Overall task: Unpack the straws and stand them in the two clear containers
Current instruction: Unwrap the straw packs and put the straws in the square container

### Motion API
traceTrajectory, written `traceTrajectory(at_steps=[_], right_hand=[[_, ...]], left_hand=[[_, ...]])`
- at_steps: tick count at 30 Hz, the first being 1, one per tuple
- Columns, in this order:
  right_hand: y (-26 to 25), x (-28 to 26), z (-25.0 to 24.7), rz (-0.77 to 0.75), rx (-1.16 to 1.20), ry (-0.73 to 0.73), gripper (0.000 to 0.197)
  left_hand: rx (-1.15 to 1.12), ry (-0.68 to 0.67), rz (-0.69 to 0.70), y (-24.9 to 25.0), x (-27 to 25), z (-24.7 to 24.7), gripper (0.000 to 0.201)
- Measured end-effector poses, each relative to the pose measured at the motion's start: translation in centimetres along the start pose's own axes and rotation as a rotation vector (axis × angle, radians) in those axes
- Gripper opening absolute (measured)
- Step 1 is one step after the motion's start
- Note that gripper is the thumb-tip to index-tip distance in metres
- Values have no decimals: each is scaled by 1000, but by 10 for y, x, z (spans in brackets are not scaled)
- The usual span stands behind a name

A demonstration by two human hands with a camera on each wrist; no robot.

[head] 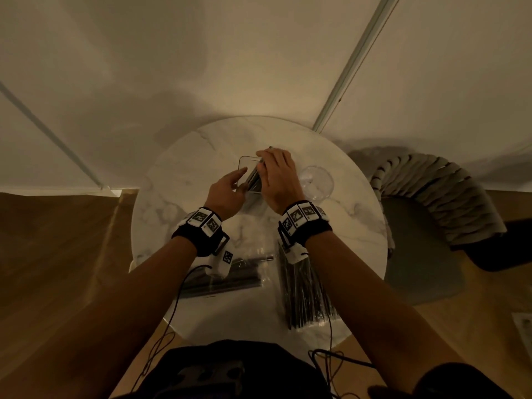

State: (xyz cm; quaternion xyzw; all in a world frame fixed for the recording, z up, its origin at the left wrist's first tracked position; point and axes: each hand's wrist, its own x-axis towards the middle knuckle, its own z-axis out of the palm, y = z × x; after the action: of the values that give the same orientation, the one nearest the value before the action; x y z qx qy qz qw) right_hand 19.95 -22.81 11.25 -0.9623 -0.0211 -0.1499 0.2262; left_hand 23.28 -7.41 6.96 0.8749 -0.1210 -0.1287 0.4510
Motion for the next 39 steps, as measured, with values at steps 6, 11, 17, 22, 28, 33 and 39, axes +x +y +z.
traceTrajectory(at_steps=[6,11,17,22,28,33,39], right_hand=[[-3,-3,-5,46,8,74,40],[-4,2,-10,105,-5,13,50],[3,3,1,120,100,45,41],[-2,0,-2,165,214,119,37],[-8,-18,-25,137,240,259,34],[-15,-82,-21,82,271,356,18],[14,-174,40,456,289,-128,21]], left_hand=[[-13,42,66,-3,-6,-5,47],[1,24,57,-4,-9,-8,52],[31,25,29,0,-11,-5,54],[6,42,30,4,-12,-7,53],[-195,177,-114,-4,-29,-9,38],[26,-19,-215,-55,-60,8,34],[585,-530,-204,-84,-100,29,83]])
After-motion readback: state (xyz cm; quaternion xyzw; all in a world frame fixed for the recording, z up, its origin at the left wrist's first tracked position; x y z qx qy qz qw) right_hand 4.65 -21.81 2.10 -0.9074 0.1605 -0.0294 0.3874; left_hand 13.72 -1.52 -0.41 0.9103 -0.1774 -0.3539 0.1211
